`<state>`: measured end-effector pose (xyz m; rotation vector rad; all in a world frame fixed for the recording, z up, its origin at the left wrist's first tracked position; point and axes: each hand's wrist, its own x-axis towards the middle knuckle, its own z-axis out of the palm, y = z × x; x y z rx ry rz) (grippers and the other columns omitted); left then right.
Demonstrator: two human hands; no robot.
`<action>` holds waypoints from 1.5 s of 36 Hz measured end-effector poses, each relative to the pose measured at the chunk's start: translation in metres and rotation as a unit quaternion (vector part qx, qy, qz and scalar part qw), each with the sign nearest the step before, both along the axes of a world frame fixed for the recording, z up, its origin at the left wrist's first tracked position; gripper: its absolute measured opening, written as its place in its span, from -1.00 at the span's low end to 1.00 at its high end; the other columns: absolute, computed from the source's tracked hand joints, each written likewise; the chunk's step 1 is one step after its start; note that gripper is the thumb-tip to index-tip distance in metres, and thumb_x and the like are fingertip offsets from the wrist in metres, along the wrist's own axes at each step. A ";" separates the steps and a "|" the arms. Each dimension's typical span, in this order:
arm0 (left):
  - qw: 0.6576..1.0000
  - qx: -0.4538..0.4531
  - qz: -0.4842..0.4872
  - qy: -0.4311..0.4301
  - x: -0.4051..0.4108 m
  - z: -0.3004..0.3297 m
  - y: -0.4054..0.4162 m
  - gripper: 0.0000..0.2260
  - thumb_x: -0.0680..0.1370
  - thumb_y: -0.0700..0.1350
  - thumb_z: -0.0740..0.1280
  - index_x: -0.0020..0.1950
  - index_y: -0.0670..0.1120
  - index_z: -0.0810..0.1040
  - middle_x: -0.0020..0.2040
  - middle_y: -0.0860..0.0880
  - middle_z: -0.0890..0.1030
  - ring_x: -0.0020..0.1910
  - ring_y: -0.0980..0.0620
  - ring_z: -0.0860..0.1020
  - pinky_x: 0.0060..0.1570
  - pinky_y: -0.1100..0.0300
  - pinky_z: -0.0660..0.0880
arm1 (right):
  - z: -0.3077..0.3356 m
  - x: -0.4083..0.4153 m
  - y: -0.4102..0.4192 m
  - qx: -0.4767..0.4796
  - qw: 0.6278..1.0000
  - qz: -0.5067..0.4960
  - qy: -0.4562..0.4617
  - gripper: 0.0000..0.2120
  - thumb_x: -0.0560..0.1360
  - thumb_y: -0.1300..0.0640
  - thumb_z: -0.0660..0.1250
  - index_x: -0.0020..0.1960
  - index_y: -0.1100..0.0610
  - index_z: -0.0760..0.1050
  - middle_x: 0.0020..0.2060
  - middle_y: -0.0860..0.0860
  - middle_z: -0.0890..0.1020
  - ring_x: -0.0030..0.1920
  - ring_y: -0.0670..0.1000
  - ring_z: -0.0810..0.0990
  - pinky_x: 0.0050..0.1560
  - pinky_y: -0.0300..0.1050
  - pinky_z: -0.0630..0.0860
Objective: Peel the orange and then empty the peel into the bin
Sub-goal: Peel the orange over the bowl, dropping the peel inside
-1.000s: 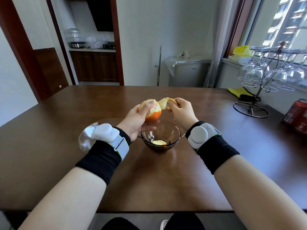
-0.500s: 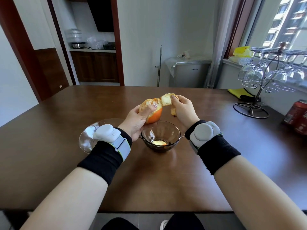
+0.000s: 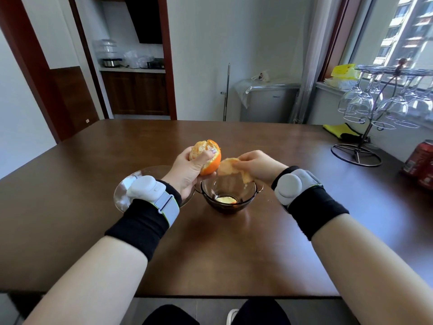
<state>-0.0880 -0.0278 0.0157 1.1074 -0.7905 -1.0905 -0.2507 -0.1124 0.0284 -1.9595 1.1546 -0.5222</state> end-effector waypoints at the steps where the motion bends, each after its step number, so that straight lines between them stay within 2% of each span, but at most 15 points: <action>1: 1.000 0.004 0.004 -0.002 -0.001 0.000 -0.002 -0.71 0.48 -0.15 0.43 0.15 -0.12 0.45 0.21 -0.28 0.51 0.00 -0.17 0.60 -0.29 0.18 0.63 | 0.001 0.001 0.002 -0.009 0.998 0.024 0.051 -0.84 0.53 0.11 0.30 -0.05 0.16 0.62 -0.35 -0.01 0.61 -0.34 -0.02 0.53 -0.23 -0.16 0.51; 4: 1.000 0.006 0.012 -0.003 -0.002 -0.001 -0.006 -0.60 0.47 -0.14 0.44 0.25 -0.14 0.42 0.27 -0.28 0.48 0.11 -0.22 0.59 -0.26 0.15 0.63 | 0.005 0.004 0.007 -0.026 0.989 0.074 0.126 -0.77 0.51 0.02 0.34 0.08 0.11 0.64 -0.15 0.01 0.64 -0.17 -0.04 0.56 -0.04 -0.15 0.51; 8: 1.000 0.001 0.004 -0.008 -0.001 0.002 -0.007 -0.59 0.47 -0.13 0.44 0.27 -0.14 0.41 0.25 -0.25 0.50 0.13 -0.21 0.58 -0.27 0.16 0.62 | 0.009 0.004 0.008 -0.019 0.984 0.117 0.129 -0.74 0.48 -0.07 0.36 0.09 0.02 0.64 -0.02 0.02 0.69 -0.07 -0.03 0.61 0.07 -0.08 0.56; 11: 1.000 -0.007 0.000 -0.026 -0.001 0.004 -0.007 -0.62 0.47 -0.16 0.43 0.23 -0.12 0.41 0.14 -0.16 0.54 0.03 -0.09 0.58 -0.26 0.19 0.61 | 0.012 0.004 0.008 -0.007 0.996 0.088 0.005 -0.77 0.52 -0.02 0.33 0.04 0.10 0.65 -0.09 0.04 0.70 -0.17 -0.06 0.61 -0.05 -0.19 0.60; 13: 0.999 -0.014 -0.002 -0.048 -0.002 0.002 -0.006 -0.62 0.45 -0.19 0.45 0.22 -0.09 0.42 0.07 -0.08 0.56 0.01 -0.03 0.56 -0.22 0.21 0.58 | 0.014 0.005 0.009 -0.007 0.995 0.042 -0.086 -0.72 0.58 0.03 0.24 0.05 0.19 0.62 -0.11 0.08 0.69 -0.22 -0.02 0.59 -0.30 -0.36 0.53; 15: 0.997 -0.021 -0.003 -0.075 -0.002 0.000 -0.006 -0.55 0.40 -0.22 0.50 0.22 -0.10 0.43 0.09 -0.09 0.57 0.06 -0.02 0.57 -0.14 0.19 0.57 | 0.014 0.007 0.012 -0.023 0.992 0.012 -0.120 -0.65 0.59 -0.04 0.18 0.05 0.20 0.60 -0.15 0.10 0.69 -0.26 0.01 0.58 -0.46 -0.37 0.43; 18: 0.992 -0.025 0.001 -0.121 -0.005 -0.003 -0.005 -0.45 0.35 -0.21 0.55 0.27 -0.10 0.42 0.15 -0.12 0.55 0.13 -0.04 0.56 -0.03 0.13 0.59 | 0.010 0.011 0.015 -0.076 0.991 0.005 -0.110 -0.61 0.52 -0.18 0.24 0.04 0.13 0.59 -0.27 -0.01 0.64 -0.35 -0.10 0.56 -0.39 -0.25 0.49; 20: 0.988 -0.036 0.005 -0.147 -0.008 -0.003 -0.005 -0.47 0.36 -0.24 0.54 0.26 -0.10 0.41 0.13 -0.10 0.54 0.13 -0.04 0.55 0.01 0.11 0.59 | 0.006 0.015 0.015 -0.114 0.986 0.004 -0.120 -0.63 0.48 -0.18 0.30 0.06 0.09 0.58 -0.27 -0.03 0.64 -0.41 -0.17 0.55 -0.35 -0.22 0.49; 23: 0.983 -0.056 0.016 -0.173 -0.011 -0.002 -0.005 -0.50 0.37 -0.28 0.52 0.24 -0.08 0.42 0.11 -0.08 0.52 0.11 -0.01 0.53 -0.03 0.15 0.59 | 0.003 0.015 0.015 -0.146 0.980 -0.001 -0.138 -0.66 0.47 -0.16 0.33 0.04 0.09 0.60 -0.25 -0.02 0.66 -0.37 -0.10 0.57 -0.28 -0.19 0.53; 28: 0.975 -0.067 0.014 -0.211 -0.010 0.001 -0.004 -0.51 0.37 -0.27 0.52 0.22 -0.05 0.43 0.09 -0.04 0.51 0.09 0.04 0.51 -0.02 0.15 0.59 | 0.004 0.011 0.017 -0.153 0.977 0.000 -0.146 -0.74 0.54 -0.06 0.27 -0.01 0.10 0.61 -0.33 -0.08 0.61 -0.38 -0.08 0.57 -0.37 -0.27 0.48; 32: 0.968 -0.079 0.012 -0.237 -0.010 0.002 -0.003 -0.51 0.37 -0.27 0.52 0.22 -0.06 0.43 0.07 -0.01 0.51 0.06 0.08 0.51 -0.07 0.20 0.59 | 0.007 0.009 0.019 -0.199 0.973 -0.005 -0.116 -0.74 0.57 -0.01 0.24 -0.02 0.11 0.64 -0.26 0.00 0.66 -0.30 -0.04 0.60 -0.27 -0.22 0.56; 37: 0.960 -0.083 0.001 -0.266 -0.009 0.001 -0.003 -0.53 0.37 -0.24 0.53 0.20 -0.05 0.44 0.07 0.03 0.49 0.06 0.07 0.51 -0.02 0.13 0.61 | 0.011 0.009 0.021 -0.243 0.968 -0.009 -0.063 -0.62 0.60 0.05 0.17 -0.20 0.27 0.57 -0.42 0.04 0.61 -0.45 -0.02 0.55 -0.32 -0.24 0.55; 44: 0.971 -0.066 -0.042 -0.226 -0.004 -0.001 -0.006 -0.52 0.40 -0.25 0.50 0.24 -0.07 0.41 0.12 -0.06 0.50 0.14 -0.03 0.51 0.03 0.09 0.58 | 0.012 0.008 0.021 -0.208 0.976 -0.004 -0.065 -0.58 0.62 0.11 0.12 -0.27 0.34 0.51 -0.44 0.12 0.64 -0.48 0.00 0.61 -0.25 -0.23 0.60; 51: 0.982 -0.060 -0.114 -0.141 -0.001 0.000 -0.004 -0.53 0.43 -0.33 0.43 0.25 -0.08 0.35 0.06 -0.06 0.50 0.03 0.04 0.52 -0.11 0.26 0.57 | 0.010 0.011 0.022 -0.075 0.985 -0.027 -0.155 -0.60 0.60 0.18 0.13 -0.21 0.47 0.53 -0.49 0.16 0.59 -0.50 0.11 0.55 -0.42 -0.14 0.56; 54: 0.983 -0.060 -0.136 -0.106 0.003 0.001 -0.003 -0.44 0.28 -0.25 0.56 0.18 -0.05 0.42 0.02 -0.07 0.55 0.01 0.04 0.55 -0.10 0.25 0.57 | 0.012 0.011 0.025 -0.025 0.979 -0.019 -0.201 -0.60 0.60 0.21 0.13 -0.16 0.53 0.52 -0.47 0.17 0.57 -0.55 0.02 0.52 -0.49 -0.18 0.53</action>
